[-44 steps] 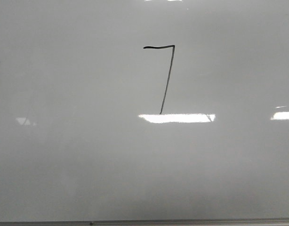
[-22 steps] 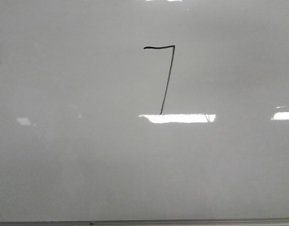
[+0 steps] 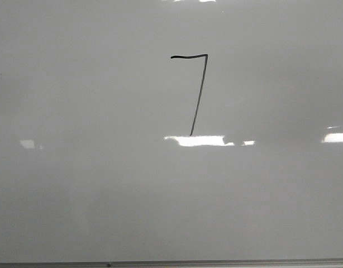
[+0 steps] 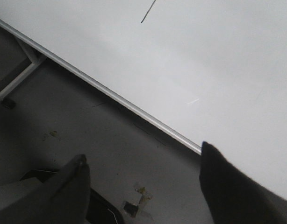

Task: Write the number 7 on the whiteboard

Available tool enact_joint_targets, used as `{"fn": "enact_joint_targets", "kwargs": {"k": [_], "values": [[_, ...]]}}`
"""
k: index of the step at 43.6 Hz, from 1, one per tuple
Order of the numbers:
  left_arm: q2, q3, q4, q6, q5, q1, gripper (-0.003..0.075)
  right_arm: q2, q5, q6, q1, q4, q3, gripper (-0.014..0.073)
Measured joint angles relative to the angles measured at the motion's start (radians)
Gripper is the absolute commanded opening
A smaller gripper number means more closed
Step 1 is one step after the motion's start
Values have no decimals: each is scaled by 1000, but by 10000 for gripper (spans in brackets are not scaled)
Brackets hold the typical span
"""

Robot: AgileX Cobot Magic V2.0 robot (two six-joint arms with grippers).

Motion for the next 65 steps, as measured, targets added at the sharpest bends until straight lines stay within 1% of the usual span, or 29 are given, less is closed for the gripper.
{"fn": "enact_joint_targets", "kwargs": {"k": [6, 9, 12, 14, 16, 20, 23, 26, 31, 65], "values": [[-50, 49, -11, 2, -2, -18, 403, -22, -6, 0, 0, -2, 2, 519], [-52, 58, -13, 2, -2, -18, 370, -22, -6, 0, 0, -2, 2, 518], [-52, 62, -14, 2, -2, -18, 313, -22, -8, 0, 0, -2, 2, 517], [-52, 64, -14, 2, -6, -18, 268, -22, -8, 0, 0, -2, 2, 492], [-52, 64, -14, 2, -9, -18, 221, -22, -8, 0, 0, -2, 2, 439], [-52, 67, -14, 2, -16, -18, 132, -22, -8, 0, 0, -2, 2, 287], [-52, 67, -14, 2, -20, -18, 81, -22, -8, 0, 0, -2, 2, 173], [-52, 67, -14, 2, -22, -18, 32, -22, -8, 0, 0, -2, 2, 62], [-52, 67, -14, 2, -24, -18, -20, -22, -8, 0, 0, -2, 2, -65], [-52, 67, -14, 4, -30, -18, -20, -22, -12, 0, 0, -2, 4, -67]]}}
